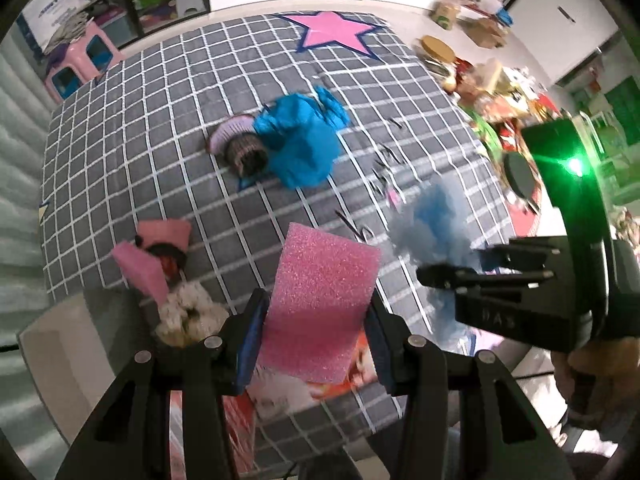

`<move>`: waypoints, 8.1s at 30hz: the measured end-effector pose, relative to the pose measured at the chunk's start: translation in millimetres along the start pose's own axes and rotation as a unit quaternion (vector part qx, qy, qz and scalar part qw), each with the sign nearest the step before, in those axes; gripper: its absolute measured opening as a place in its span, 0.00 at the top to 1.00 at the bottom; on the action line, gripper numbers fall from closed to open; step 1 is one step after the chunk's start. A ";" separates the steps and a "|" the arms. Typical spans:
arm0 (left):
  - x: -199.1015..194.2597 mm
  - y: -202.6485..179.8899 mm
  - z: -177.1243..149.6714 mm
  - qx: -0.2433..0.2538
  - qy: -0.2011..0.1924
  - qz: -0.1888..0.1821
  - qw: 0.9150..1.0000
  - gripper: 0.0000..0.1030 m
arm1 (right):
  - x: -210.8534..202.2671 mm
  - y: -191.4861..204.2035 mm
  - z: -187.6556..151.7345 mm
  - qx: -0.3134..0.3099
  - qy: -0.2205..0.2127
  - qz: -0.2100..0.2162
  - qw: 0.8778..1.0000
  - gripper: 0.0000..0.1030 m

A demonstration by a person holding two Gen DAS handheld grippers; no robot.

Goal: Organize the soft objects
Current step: 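Carry the pink sponge and light-blue tulle over to the white box, then lower the pink sponge into the white box with the left tool, then open the left tool to release the sponge while the right tool drops the tulle, then move both tools back over the mat toward the remaining items, then grasp the pink knit sock with the left tool while the right tool grasps the blue tissue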

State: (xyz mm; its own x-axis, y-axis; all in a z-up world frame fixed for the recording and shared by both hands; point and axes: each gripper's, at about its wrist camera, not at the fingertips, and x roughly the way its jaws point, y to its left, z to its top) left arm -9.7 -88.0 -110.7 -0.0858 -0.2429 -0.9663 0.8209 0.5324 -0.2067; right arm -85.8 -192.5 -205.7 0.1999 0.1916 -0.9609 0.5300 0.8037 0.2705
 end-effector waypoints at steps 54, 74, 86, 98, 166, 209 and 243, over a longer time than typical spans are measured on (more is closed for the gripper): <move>-105.6 198.4 -262.1 -0.322 -0.087 0.090 0.938 0.51 | 13.0 319.9 -109.7 -0.317 0.048 0.043 0.946 0.69; -91.5 224.3 -238.6 -0.338 -0.079 0.106 0.932 0.51 | 16.9 347.5 -61.3 -0.287 0.048 0.054 0.955 0.69; -84.8 231.8 -227.9 -0.332 -0.068 0.107 0.935 0.51 | 22.8 349.1 -52.7 -0.284 0.053 0.056 0.956 0.69; -74.1 242.0 -224.1 -0.336 -0.054 0.100 0.935 0.50 | 32.1 355.4 -41.8 -0.286 0.058 0.045 0.955 0.69; -52.0 244.7 -194.4 -0.378 -0.035 0.064 0.923 0.00 | 0.8 282.1 61.2 -0.213 -0.005 -0.005 0.977 0.11; -41.9 132.4 -26.1 -0.264 -0.019 0.071 0.962 0.00 | 43.2 -9.7 101.5 0.021 0.054 0.010 0.998 0.60; 158.1 93.9 60.0 -0.274 0.103 0.099 0.951 0.00 | 99.1 30.4 166.7 0.001 0.041 0.043 0.998 0.26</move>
State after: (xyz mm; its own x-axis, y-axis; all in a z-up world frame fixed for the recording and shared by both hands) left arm 87.6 -125.1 -273.6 -0.1157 0.0399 -0.9925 0.4204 0.9073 -0.0125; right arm 87.5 -243.0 -282.9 0.1767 0.3047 -0.9359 0.5150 0.7817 0.3517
